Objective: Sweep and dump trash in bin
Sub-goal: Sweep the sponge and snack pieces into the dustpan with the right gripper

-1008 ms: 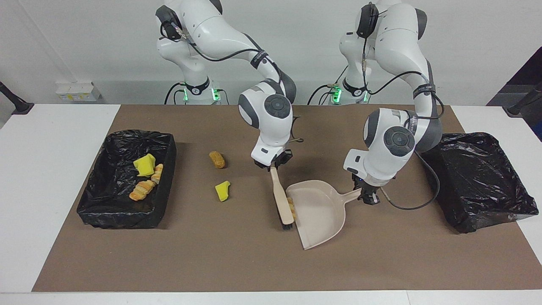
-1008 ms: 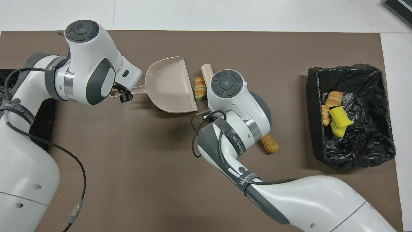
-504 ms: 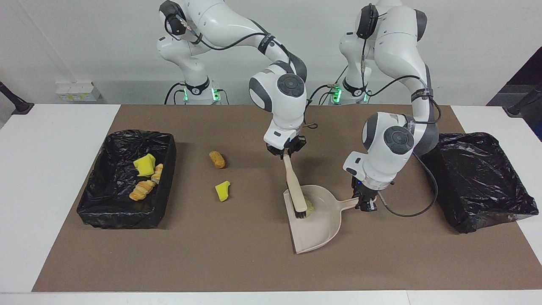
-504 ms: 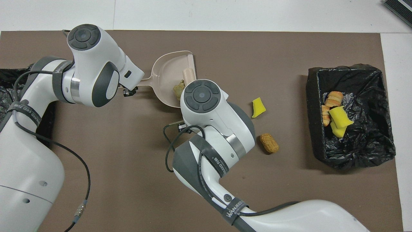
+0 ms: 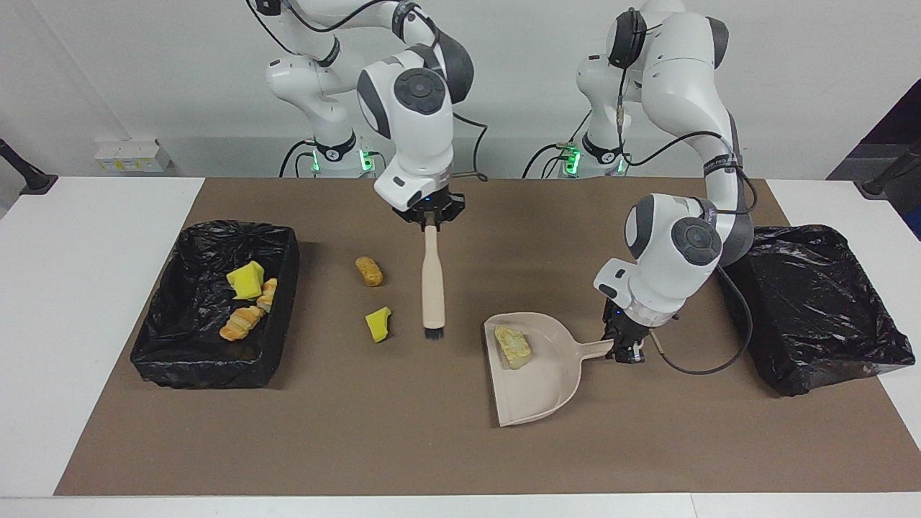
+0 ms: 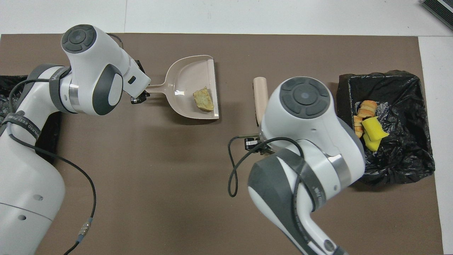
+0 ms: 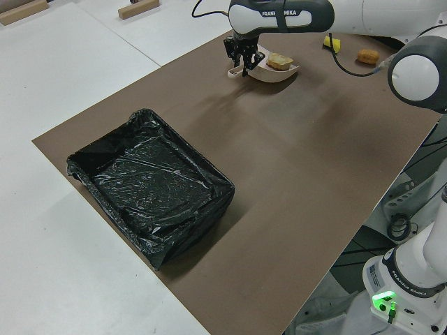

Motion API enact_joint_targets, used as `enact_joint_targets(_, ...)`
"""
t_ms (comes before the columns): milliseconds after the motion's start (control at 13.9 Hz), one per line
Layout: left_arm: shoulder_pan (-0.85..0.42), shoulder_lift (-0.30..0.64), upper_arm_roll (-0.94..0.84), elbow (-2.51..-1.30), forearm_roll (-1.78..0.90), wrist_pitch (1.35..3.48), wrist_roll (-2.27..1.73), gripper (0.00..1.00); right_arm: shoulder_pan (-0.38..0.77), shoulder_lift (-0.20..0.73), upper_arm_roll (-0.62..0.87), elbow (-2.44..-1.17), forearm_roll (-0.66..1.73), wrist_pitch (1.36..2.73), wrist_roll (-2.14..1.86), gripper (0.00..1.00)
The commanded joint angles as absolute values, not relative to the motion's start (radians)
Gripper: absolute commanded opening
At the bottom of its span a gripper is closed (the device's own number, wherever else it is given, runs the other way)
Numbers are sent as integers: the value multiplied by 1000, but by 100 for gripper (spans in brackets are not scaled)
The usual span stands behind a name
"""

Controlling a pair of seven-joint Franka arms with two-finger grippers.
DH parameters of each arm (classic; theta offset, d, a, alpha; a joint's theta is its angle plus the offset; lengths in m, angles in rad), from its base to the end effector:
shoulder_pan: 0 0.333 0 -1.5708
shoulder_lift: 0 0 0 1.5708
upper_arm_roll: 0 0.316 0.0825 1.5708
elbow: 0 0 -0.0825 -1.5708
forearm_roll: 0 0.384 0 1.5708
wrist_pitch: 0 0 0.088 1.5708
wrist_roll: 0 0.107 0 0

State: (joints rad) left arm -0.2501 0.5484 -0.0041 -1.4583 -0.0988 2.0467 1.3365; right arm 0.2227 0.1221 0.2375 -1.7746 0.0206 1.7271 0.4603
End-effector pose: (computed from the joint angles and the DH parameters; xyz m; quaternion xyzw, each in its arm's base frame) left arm 0.6863 -0.1834 0.3692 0.7148 -0.6976 0.0405 0.0286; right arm 0.5199 0.2543 0.4735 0.9962 -0.0022 -0.0852 0.0150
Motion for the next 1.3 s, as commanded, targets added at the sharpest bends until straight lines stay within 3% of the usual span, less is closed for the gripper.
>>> enact_joint_targets(0,-256,496,-12,-1500,-130,2028,1344,0,109,-59,245,-2027,58,1785,362,0)
enact_joint_targets(288,-330,392,-20,-1720,-130,2136,1211,0,-9,-286,239,-2388,90,1951,174,0)
enact_joint_targets(432,-354,351,-32,-1799,-121,2154,1146,0,-38,-305,239,-2463,95,1977,97,0)
enact_joint_targets(648,-390,330,-35,-1832,-57,2146,1066,0,-37,-293,239,-2477,95,1993,43,0)
enact_joint_targets(936,-403,316,-67,-1829,29,2070,935,0,-11,-158,242,-2468,94,2127,77,0)
enact_joint_targets(1224,-406,304,-115,-1832,110,2022,835,0,113,45,242,-2253,94,2183,193,0)
